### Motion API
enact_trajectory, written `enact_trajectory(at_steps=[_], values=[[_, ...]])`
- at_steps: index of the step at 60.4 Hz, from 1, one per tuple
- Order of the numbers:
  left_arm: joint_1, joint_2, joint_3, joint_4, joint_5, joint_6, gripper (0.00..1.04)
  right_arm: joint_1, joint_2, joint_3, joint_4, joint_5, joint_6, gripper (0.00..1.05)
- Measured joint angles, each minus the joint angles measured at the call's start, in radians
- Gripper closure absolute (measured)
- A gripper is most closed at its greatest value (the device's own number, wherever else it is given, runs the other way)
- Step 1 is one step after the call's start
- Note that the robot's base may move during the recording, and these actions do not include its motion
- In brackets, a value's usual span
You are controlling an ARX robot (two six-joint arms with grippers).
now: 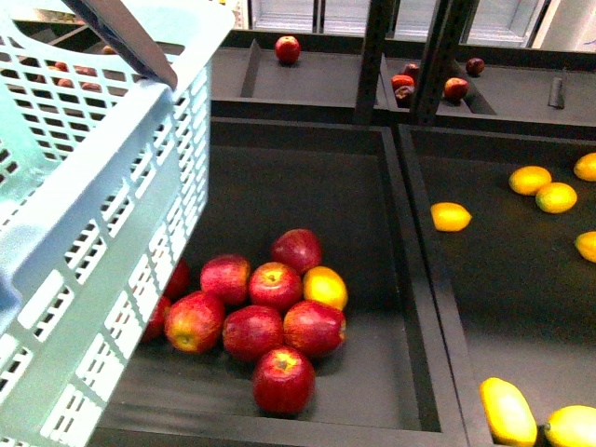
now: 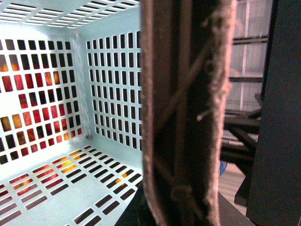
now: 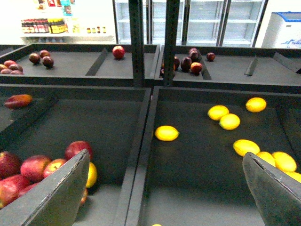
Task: Pick lemon and mango into basket
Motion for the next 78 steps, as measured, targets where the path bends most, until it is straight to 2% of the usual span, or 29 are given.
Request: enact_trajectory(at_steps=[7,14,16,20,24,31,41,48,57,78], values=[[0.001,-0.001,0.0,0.0,-0.01,0.019,1.0,0.0,0.0,0.0,0.0,0.004,0.0,0.09],[-0.004,0.0,0.0,-0.002,0.021,0.013,1.0,0.0,0.0,0.0,0.0,0.009,0.0,0.09],[-0.013,0.015,0.02,-0.05,0.012,0.038,1.0,0.0,0.0,0.0,0.0,0.009,0.0,0.09],[-0.048,0.113,0.132,-0.192,0.001,0.22,1.0,0.0,0.0,0.0,0.0,0.01,0.0,0.09],[-0.085,0.23,0.227,-0.19,-0.005,0.386,1.0,0.0,0.0,0.0,0.0,0.01,0.0,0.09],[-0.153,0.416,0.371,-0.166,-0.016,0.502,1.0,0.0,0.0,0.0,0.0,0.01,0.0,0.09],[-0.269,0.629,0.596,-0.159,0.055,0.512,1.0,0.0,0.0,0.0,0.0,0.01,0.0,0.09],[-0.397,0.818,0.833,-0.18,0.171,0.497,1.0,0.0,0.0,0.0,0.0,0.01,0.0,0.09],[-0.518,0.917,0.925,-0.18,0.212,0.468,1.0,0.0,0.0,0.0,0.0,0.011,0.0,0.09],[-0.544,0.922,0.927,-0.166,0.21,0.464,1.0,0.0,0.0,0.0,0.0,0.011,0.0,0.09]])
